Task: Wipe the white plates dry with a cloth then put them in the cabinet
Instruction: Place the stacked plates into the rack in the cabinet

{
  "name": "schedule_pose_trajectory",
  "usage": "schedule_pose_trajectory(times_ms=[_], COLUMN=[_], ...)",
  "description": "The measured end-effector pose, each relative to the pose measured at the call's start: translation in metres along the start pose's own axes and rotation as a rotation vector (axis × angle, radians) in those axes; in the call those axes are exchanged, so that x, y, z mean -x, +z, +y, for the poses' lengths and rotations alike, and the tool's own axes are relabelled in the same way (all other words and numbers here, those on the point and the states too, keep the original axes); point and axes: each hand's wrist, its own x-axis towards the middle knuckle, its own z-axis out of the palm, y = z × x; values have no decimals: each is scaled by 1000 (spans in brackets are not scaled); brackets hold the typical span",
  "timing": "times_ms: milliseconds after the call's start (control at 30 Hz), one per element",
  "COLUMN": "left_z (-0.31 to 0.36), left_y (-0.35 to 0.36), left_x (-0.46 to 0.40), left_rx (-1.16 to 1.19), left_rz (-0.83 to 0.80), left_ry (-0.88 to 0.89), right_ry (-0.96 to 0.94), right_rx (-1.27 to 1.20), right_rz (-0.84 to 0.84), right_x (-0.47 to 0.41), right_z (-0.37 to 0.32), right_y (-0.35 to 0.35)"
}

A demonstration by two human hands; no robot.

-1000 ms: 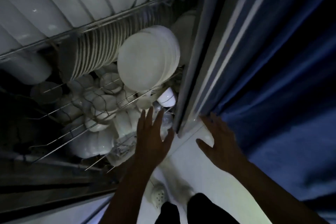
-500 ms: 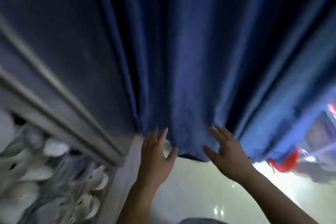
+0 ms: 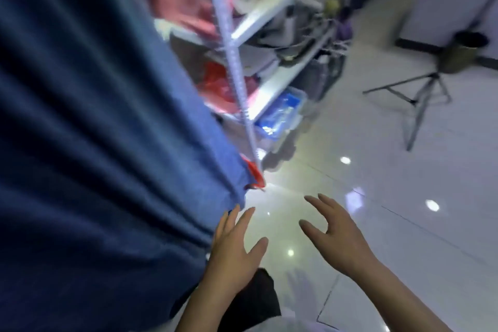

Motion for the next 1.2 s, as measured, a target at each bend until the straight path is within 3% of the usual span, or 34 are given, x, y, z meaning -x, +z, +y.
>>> schedule_pose_trajectory(times_ms=[167, 433, 767, 933, 1200], left_z=[88, 251, 437, 556, 750], left_y=[34, 85, 230, 318, 427], left_x=[-101, -251, -328, -372, -423], left_rx=[-82, -149, -381, -446, -509], left_rz=[-256, -506, -912, -952, -942], left_ry=[209, 503, 777, 886, 1017], right_ry=[203, 447, 837, 878, 809], right_rx=[-22, -52, -390, -479, -524], right_rz=[209, 407, 785, 953, 1056], right_x=[-28, -76, -71, -94, -143], right_z=[49, 95, 209, 299, 422], right_y=[-78, -190, -298, -386, -557])
